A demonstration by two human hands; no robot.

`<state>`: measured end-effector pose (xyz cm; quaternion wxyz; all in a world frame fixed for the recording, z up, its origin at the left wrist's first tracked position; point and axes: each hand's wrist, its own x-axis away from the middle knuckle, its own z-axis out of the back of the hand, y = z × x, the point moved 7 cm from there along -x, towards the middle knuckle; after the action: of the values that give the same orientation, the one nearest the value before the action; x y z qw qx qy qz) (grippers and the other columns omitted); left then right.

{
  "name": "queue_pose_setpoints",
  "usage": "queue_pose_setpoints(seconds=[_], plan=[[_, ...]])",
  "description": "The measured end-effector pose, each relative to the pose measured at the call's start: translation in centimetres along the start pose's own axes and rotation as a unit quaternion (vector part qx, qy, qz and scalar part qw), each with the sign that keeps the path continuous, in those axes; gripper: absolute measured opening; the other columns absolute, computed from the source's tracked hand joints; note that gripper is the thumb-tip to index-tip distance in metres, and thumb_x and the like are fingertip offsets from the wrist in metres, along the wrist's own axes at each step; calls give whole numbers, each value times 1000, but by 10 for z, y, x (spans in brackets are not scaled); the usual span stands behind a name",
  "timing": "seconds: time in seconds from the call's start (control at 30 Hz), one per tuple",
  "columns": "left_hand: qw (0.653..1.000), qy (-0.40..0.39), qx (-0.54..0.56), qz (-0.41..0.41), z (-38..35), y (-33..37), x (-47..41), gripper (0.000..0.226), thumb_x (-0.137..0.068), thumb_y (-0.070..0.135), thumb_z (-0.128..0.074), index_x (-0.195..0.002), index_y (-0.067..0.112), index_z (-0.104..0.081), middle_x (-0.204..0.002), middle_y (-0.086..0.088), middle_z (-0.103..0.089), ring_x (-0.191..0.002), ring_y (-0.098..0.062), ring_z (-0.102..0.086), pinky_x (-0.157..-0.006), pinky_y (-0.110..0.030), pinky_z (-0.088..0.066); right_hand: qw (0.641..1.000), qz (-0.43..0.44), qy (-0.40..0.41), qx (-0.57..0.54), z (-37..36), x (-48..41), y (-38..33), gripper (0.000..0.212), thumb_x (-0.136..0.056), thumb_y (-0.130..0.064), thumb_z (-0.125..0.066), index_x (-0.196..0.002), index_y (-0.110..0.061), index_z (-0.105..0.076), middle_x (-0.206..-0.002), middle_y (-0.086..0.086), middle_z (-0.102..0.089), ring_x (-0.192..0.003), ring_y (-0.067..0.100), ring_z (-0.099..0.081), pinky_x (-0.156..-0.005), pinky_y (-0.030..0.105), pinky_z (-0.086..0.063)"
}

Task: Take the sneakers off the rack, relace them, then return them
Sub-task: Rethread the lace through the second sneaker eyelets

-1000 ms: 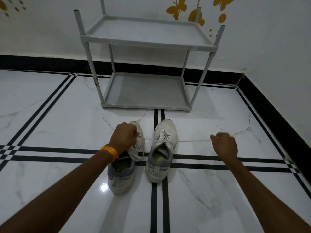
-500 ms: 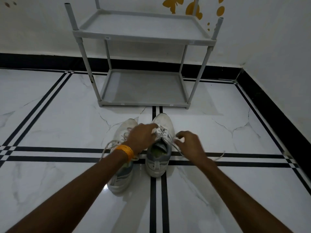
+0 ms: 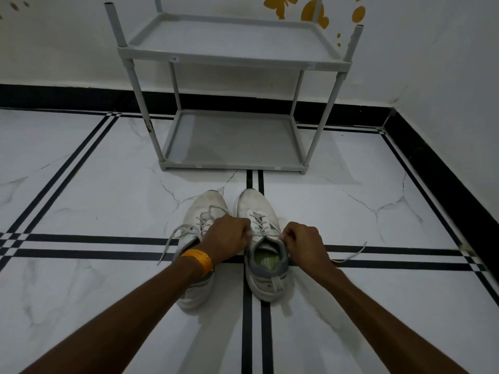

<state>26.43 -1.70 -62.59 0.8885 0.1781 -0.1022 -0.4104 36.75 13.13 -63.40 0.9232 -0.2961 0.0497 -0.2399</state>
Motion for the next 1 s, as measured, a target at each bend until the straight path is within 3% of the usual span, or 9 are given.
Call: queue_pose_setpoints(seconds=[0.13, 0.23, 0.3, 0.43, 0.63, 0.87, 1.0], plan=[[999, 29, 11, 8, -10, 1, 12, 24, -97, 30, -48, -87, 12, -60, -83, -13, -68, -78, -31, -63, -61, -31, -38, 999, -9, -30, -20, 3, -1, 7, 21, -89, -24, -66, -71, -15, -60, -66, -2, -62, -62, 14, -57, -61, 27, -43], [999, 44, -3, 31, -19, 2, 23, 28, -100, 33, -41, -100, 12, -59, -98, -11, -58, -85, -29, -59, -65, -32, -39, 989, -35, -137, -46, 6, 6, 14, 28, -91, -30, -64, -68, -13, -64, -70, 4, -68, -63, 14, -60, -58, 24, -46], [997, 64, -3, 50, -19, 3, 24, 29, -99, 32, -42, -106, 10, -60, -107, -12, -51, -91, -30, -56, -69, -35, -44, 974, -45, -184, -128, 10, 11, 13, 29, -90, -32, -65, -73, -9, -68, -76, 10, -69, -69, 15, -60, -64, 25, -46], [995, 73, -30, 59, -22, 4, 20, 29, -96, 29, -45, -107, 9, -64, -116, -12, -49, -104, -31, -49, -81, -42, -50, 895, -70, -215, -384, 5, 11, -10, 24, -91, -24, -63, -100, -4, -74, -105, 14, -73, -100, 22, -67, -91, 34, -51], [998, 37, -37, 36, -19, 3, 16, 30, -95, 29, -45, -100, 9, -67, -103, -12, -62, -97, -33, -55, -84, -43, -47, 814, -122, -151, -547, -10, 0, -24, 22, -93, -13, -60, -108, 0, -70, -105, 12, -75, -93, 17, -72, -67, 24, -56], [997, 50, -47, 36, -13, 3, 17, 34, -93, 34, -47, -85, 8, -67, -88, -12, -64, -88, -30, -56, -78, -41, -49, 857, -99, -120, -491, -15, -10, -30, 12, -87, -8, -69, -97, -8, -76, -79, 10, -71, -71, 19, -64, -59, 22, -53], [998, 45, 29, 42, -2, 4, 17, 35, -86, 36, -50, -58, 14, -51, -59, -6, -51, -65, -27, -54, -62, -38, -50, 872, -88, -100, -471, -12, -15, -32, 16, -92, -14, -63, -102, -7, -74, -79, 15, -71, -69, 22, -66, -68, 32, -57]])
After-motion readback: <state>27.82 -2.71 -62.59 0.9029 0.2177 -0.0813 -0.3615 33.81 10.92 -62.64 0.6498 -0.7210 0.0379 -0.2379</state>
